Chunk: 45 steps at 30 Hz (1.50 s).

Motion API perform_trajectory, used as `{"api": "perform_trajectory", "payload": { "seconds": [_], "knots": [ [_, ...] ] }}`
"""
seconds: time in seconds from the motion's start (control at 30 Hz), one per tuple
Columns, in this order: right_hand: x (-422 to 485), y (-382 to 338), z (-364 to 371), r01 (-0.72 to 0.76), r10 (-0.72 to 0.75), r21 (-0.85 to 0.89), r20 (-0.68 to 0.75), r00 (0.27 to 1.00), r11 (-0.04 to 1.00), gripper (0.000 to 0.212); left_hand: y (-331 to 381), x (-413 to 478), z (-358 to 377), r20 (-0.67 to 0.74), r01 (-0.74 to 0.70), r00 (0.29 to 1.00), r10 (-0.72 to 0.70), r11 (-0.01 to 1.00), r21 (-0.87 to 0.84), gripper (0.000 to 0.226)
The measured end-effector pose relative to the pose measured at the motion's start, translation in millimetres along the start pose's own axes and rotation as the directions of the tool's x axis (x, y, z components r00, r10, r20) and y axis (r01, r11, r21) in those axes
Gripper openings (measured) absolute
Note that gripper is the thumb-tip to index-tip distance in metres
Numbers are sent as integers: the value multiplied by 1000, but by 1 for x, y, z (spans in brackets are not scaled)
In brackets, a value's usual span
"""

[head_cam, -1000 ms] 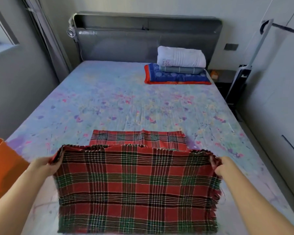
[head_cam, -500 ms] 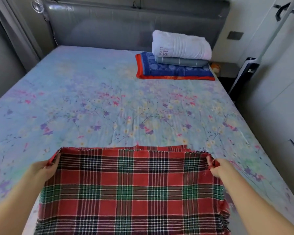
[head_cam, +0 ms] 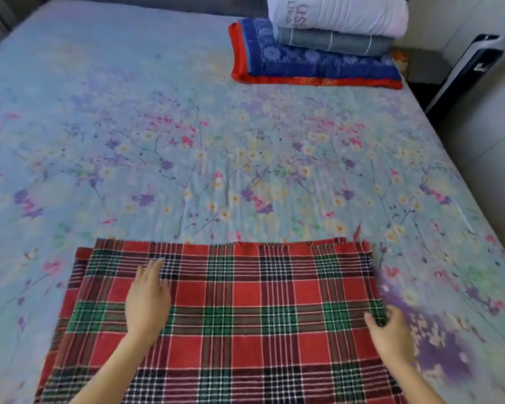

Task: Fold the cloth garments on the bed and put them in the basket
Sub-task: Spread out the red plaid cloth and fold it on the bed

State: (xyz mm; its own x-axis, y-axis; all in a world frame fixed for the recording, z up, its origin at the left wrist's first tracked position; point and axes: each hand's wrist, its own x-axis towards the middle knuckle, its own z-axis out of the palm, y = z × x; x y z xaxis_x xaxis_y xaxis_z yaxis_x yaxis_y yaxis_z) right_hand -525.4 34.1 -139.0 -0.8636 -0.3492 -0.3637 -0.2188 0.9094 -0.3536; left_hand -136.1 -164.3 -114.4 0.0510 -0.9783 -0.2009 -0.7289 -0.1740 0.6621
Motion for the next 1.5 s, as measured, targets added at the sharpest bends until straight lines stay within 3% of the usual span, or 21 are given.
{"api": "perform_trajectory", "payload": {
  "seconds": [0.07, 0.13, 0.2, 0.27, 0.33, 0.4, 0.43, 0.53, 0.6, 0.73, 0.8, 0.87, 0.97, 1.03, 1.13, 1.2, 1.27, 1.33, 1.4, 1.5],
  "knots": [
    [-11, 42, -4, -25, 26, -54, 29, 999, 998, 59, -15, -34, 25, 280, -167, 957, 69, 924, 345, 43],
    [-11, 88, -5, 23, -11, -83, 145, 989, 996, 66, -29, -60, 43, 490, -238, 872, -15, 860, 451, 49],
    [-10, 133, -2, 16, -11, -13, 323, 946, 1000, 81, -45, -82, 58, 524, -216, 844, -113, 822, 526, 63],
    [-21, 153, -7, -46, 19, 45, 488, 873, 998, 105, -48, -102, 53, 483, -192, 858, -176, 762, 618, 61],
    [-36, 167, -13, -45, -9, 82, 564, 825, 996, 121, -49, -120, 45, 421, -161, 890, -174, 745, 648, 53],
    [-70, 159, -26, -11, -30, 65, 593, 805, 998, 124, -63, -143, 34, 380, -157, 913, -146, 735, 660, 54],
    [-78, 154, -29, -8, -9, 27, 584, 812, 1000, 114, -70, -146, 31, 373, -130, 908, -188, 721, 680, 55],
    [-110, 132, -56, -130, 109, 2, 536, 837, 992, 47, -86, -180, 3, 388, -26, 860, -332, 730, 683, 56],
    [-123, 119, -70, -90, 67, 11, 570, 819, 996, 42, -108, -202, -14, 399, -3, 844, -358, 741, 671, 58],
    [-168, 70, -93, 212, -165, -27, 540, 826, 977, 39, -136, -232, -40, 501, -52, 804, -321, 801, 597, 59],
    [-204, 26, -94, 322, -264, -10, 547, 795, 947, 34, -141, -240, -56, 497, -37, 822, -279, 844, 534, 55],
    [-239, -21, -85, 427, -368, 4, 514, 775, 904, 31, -145, -245, -72, 427, 70, 862, -272, 899, 432, 45],
    [-308, -92, -54, 617, -499, -89, 505, 704, 782, 58, -161, -243, -99, 270, 373, 885, -379, 925, 76, 28],
    [-359, -130, -27, 725, -572, -94, 548, 610, 682, 64, -173, -235, -117, 273, 570, 819, -505, 773, -278, 22],
    [-437, -173, 29, 805, -628, -87, 578, 521, 587, 63, -190, -221, -151, 373, 650, 741, -558, 458, -606, 17],
    [-478, -180, 82, 839, -612, -104, 638, 468, 533, 75, -207, -211, -172, 416, 684, 699, -581, 374, -626, 24],
    [-505, -170, 131, 873, -499, -145, 772, 394, 465, 85, -230, -204, -181, 449, 734, 650, -613, 354, -580, 34],
    [-520, -150, 172, 874, -348, -202, 859, 375, 443, 78, -255, -199, -183, 456, 774, 618, -641, 392, -498, 39],
    [-518, -124, 189, 825, -336, -200, 843, 420, 529, 58, -262, -198, -180, 440, 768, 637, -633, 475, -429, 34],
    [-499, -82, 186, 721, -451, -222, 650, 611, 657, 37, -264, -204, -177, 446, 688, 719, -534, 640, -343, 10]
  ]
}}
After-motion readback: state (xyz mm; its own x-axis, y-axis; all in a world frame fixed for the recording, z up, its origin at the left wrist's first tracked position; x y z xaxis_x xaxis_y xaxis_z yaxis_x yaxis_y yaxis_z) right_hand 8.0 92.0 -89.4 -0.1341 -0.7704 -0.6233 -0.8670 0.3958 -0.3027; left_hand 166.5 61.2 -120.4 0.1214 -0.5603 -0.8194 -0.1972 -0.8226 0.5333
